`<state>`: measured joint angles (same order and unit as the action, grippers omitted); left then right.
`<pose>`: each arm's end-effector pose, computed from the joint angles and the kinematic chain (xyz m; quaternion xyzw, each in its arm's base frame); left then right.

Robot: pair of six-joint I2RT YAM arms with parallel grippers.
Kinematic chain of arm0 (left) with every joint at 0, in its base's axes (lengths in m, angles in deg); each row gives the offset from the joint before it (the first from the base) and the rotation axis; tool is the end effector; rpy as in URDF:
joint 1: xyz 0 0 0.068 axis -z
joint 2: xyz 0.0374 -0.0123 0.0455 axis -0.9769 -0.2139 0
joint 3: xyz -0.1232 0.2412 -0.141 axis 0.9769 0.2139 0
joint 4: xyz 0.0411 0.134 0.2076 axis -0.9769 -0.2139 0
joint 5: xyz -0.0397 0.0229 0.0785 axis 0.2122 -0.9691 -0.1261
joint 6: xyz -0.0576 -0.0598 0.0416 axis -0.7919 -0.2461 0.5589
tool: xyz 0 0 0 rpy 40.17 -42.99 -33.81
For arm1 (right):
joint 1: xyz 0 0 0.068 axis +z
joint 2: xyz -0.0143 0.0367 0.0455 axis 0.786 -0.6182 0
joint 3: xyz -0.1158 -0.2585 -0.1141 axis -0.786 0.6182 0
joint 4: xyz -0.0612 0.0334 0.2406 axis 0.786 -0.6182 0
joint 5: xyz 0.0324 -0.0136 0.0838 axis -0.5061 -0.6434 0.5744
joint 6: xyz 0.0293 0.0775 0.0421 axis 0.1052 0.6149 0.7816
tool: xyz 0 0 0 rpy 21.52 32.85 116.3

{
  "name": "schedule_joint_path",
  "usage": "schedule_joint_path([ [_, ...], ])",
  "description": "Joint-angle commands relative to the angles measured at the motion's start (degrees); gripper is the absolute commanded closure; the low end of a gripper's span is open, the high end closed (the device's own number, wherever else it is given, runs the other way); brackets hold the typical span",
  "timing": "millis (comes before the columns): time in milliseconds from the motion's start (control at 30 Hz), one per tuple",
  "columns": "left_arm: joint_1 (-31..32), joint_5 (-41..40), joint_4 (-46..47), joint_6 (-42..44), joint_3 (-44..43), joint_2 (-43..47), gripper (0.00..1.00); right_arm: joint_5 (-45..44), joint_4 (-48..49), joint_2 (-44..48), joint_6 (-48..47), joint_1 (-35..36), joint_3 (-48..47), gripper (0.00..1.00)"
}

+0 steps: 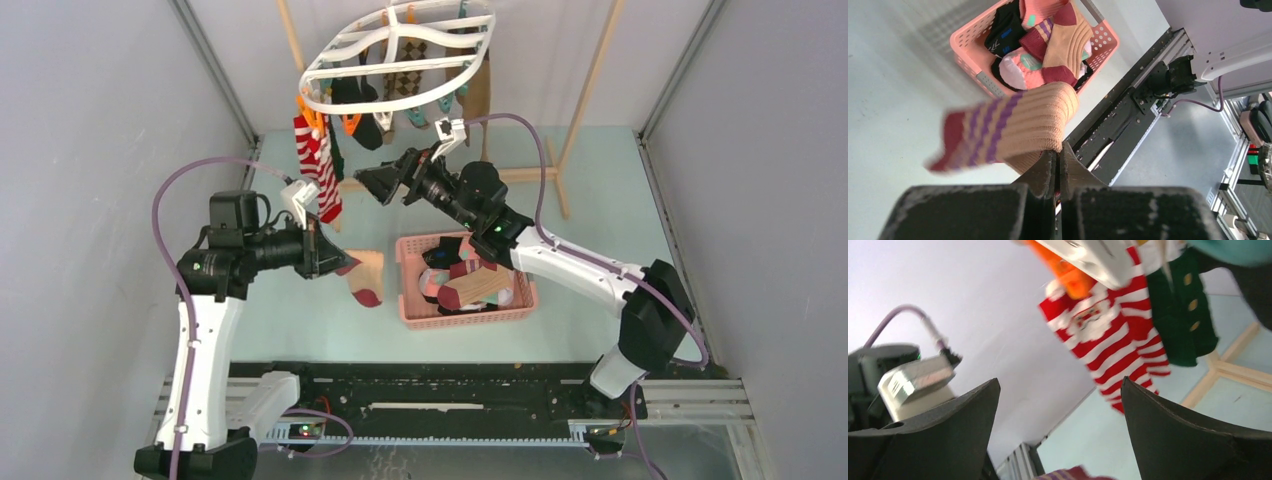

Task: Remove the socks clipped to the hanger
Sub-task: Remove the sock from the hanger.

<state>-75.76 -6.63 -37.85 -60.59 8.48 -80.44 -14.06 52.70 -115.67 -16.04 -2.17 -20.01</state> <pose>0.1332 -0.0675 0.3850 0.2012 0.8289 -0.3774 0.3606 0.2753 0.3314 0.4311 -0.0937 0.6226 0.5436 0.5551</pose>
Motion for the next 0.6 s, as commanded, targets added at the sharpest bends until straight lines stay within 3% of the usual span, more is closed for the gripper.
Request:
schedule_joint_path([
  [0,0.3,-0.4,-0.5,1.8,-5.0,0.8,1.0,10.3,-0.3,4.7,-5.5,0.4,1.3,0.0],
  [167,0.3,-0.5,-0.7,2.0,-6.4,0.5,1.0,17.8,-1.3,8.1,-13.0,1.7,8.5,0.0],
  [367,0.3,0.0,-0.8,1.8,-7.5,0.0,1.0,17.6,-0.4,10.2,-22.2,5.9,15.4,0.0],
  [567,0.3,1.2,-1.3,1.4,-8.4,0.1,1.0,15.6,4.3,8.0,-27.8,8.1,15.9,0.0],
])
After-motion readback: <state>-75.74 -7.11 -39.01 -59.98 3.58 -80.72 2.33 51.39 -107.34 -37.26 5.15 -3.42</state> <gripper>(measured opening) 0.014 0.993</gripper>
